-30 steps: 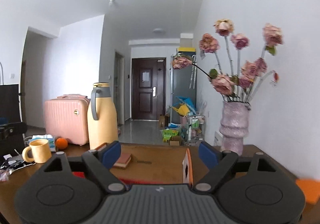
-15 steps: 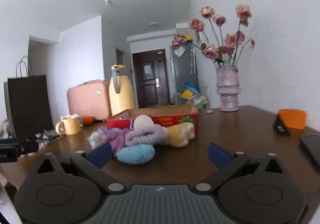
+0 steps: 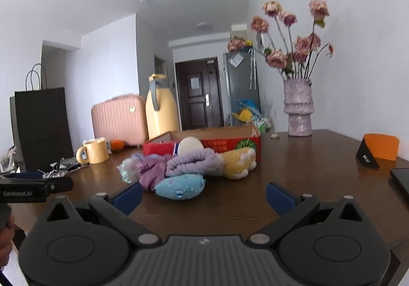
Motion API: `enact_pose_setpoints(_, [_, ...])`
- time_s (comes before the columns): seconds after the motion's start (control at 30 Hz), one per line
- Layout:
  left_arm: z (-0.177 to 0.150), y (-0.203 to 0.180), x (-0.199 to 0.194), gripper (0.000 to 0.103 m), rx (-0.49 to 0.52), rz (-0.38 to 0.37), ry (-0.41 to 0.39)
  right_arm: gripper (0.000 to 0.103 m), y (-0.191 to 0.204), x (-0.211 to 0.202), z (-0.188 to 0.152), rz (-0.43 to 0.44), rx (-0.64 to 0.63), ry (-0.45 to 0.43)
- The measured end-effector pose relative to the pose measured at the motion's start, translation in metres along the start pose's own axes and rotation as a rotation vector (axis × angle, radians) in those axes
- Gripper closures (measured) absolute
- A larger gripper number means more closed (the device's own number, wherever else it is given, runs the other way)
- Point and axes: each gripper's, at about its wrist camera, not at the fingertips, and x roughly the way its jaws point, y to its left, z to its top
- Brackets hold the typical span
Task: Organize soft objects
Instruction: 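Grasp the lavender fuzzy headband with the left gripper and lift it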
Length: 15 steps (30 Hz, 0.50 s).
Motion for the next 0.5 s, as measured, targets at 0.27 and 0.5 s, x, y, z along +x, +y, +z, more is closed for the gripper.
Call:
enact_pose_setpoints(0.27, [0.042,-0.03,0.094,0.067,-0.058,-0.2,0.109,0.025,-0.007,0.078,0.034,0.007,-0.033,0.09])
enact_pose_setpoints(0.5, [0.044,-0.048,0.179,0.071,-0.077,-0.226,0.252,0.054,-0.018,0.189,0.053,0.032,-0.071,0.199])
